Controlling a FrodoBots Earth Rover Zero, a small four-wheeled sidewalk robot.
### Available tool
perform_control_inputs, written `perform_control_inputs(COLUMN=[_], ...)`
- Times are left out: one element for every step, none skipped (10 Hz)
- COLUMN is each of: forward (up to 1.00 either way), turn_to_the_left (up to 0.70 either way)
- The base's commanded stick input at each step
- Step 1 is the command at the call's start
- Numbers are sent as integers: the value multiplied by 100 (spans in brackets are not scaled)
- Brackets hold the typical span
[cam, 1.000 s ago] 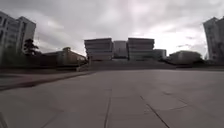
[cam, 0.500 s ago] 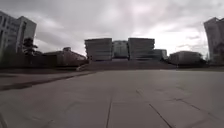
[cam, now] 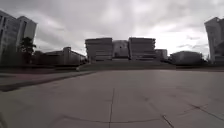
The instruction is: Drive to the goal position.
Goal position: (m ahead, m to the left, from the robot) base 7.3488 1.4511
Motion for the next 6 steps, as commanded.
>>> perform_control_inputs(forward=[100,100,100,100,100,100], turn_to_the_left=[0,1,3,3,1,-9])
